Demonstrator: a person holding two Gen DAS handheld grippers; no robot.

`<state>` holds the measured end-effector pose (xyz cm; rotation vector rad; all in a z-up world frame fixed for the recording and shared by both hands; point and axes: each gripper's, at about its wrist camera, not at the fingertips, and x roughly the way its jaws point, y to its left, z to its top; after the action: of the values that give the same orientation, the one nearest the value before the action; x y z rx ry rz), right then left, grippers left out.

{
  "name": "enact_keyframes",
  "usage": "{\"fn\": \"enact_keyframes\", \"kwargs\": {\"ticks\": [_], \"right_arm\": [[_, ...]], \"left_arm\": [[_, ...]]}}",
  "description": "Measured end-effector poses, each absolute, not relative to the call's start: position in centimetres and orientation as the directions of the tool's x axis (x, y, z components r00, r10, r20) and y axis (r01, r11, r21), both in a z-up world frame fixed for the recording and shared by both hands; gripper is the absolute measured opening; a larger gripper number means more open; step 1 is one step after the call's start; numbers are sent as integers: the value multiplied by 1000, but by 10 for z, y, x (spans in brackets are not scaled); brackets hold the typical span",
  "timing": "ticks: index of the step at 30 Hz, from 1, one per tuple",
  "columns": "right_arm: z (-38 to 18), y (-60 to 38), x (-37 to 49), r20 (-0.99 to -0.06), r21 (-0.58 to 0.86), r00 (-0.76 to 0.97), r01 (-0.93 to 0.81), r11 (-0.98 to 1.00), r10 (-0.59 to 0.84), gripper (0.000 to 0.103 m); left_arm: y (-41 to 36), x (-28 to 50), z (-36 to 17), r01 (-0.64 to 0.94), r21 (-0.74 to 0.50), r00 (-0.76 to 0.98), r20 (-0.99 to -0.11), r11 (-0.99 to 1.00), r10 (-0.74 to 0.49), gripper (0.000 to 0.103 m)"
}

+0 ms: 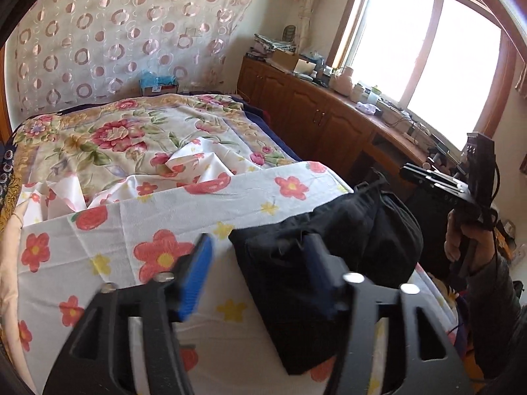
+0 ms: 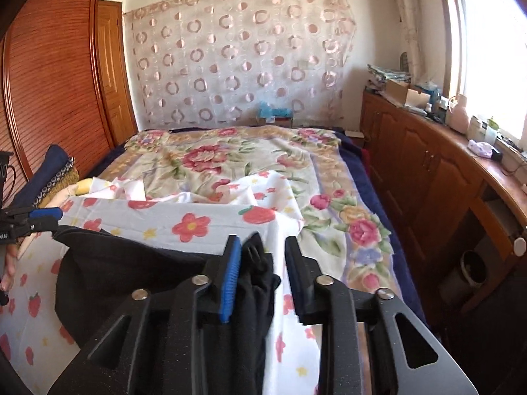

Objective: Fold small clothes

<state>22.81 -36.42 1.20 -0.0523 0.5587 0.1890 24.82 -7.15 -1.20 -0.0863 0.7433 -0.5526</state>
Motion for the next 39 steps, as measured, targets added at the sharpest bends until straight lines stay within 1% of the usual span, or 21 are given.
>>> {"fn": "enact_keyframes", "kwargs": {"ticks": [1,5,7,10,13,16,17,18,19,20,22,23,24,26,28,31,32,34,36,39], "right_arm": [[13,-365,220,-527,3,833,-197,980,169,38],[7,-363,206,-556,-5,805,-250,968,205,46],[-1,-364,214,-588,18,778,-261,965,222,46],[-8,-356,226,-622,32,747,-275,961,235,46],[-10,-357,238,-653,117,700,-286,951,291,46],[-9,-361,249,-663,164,666,-317,934,342,46],[-9,-360,250,-669,162,657,-327,931,347,39],[-8,-361,252,-671,154,656,-334,930,346,24],[-6,-362,252,-669,148,655,-344,927,350,16],[-4,-366,252,-662,137,667,-341,930,342,9],[2,-375,249,-638,105,717,-278,955,279,0],[2,-379,249,-634,85,737,-232,969,232,1],[3,-384,247,-629,91,745,-211,973,221,1],[5,-386,242,-627,99,746,-213,972,227,1],[9,-383,238,-625,68,751,-220,973,213,1],[14,-379,235,-620,62,755,-222,973,212,1],[17,-379,232,-616,64,757,-230,971,220,4],[10,-374,235,-618,63,752,-243,968,229,14],[0,-371,236,-612,51,751,-278,959,250,35],[-9,-376,240,-635,44,737,-262,964,229,49]], "left_arm": [[-71,246,-14,450,-268,595,-621,852,-510,76],[-78,250,-31,473,-258,549,-661,842,-511,76],[-87,261,-39,471,-247,538,-680,847,-498,76],[-97,278,-44,469,-258,528,-685,845,-502,76],[-103,294,-46,459,-242,538,-690,855,-484,76],[-103,305,-50,446,-238,536,-701,863,-470,76],[-102,309,-52,439,-230,540,-705,868,-460,76],[-102,311,-53,432,-224,545,-707,874,-450,76],[-101,315,-55,421,-215,551,-710,881,-437,76],[-101,317,-56,415,-211,554,-713,885,-430,76],[-97,317,-57,396,-205,566,-713,895,-414,76],[-94,317,-56,387,-213,570,-709,897,-415,76],[-92,316,-54,380,-224,575,-703,898,-419,76],[-88,310,-48,377,-236,582,-692,896,-427,76],[-87,304,-42,388,-245,587,-678,889,-443,76],[-93,298,-42,413,-256,564,-681,874,-466,76],[-95,297,-45,419,-257,553,-688,871,-469,76],[-99,300,-52,423,-252,533,-708,871,-463,76],[-101,303,-57,415,-251,520,-723,874,-454,76],[-101,307,-64,409,-276,495,-734,870,-466,76]]}}
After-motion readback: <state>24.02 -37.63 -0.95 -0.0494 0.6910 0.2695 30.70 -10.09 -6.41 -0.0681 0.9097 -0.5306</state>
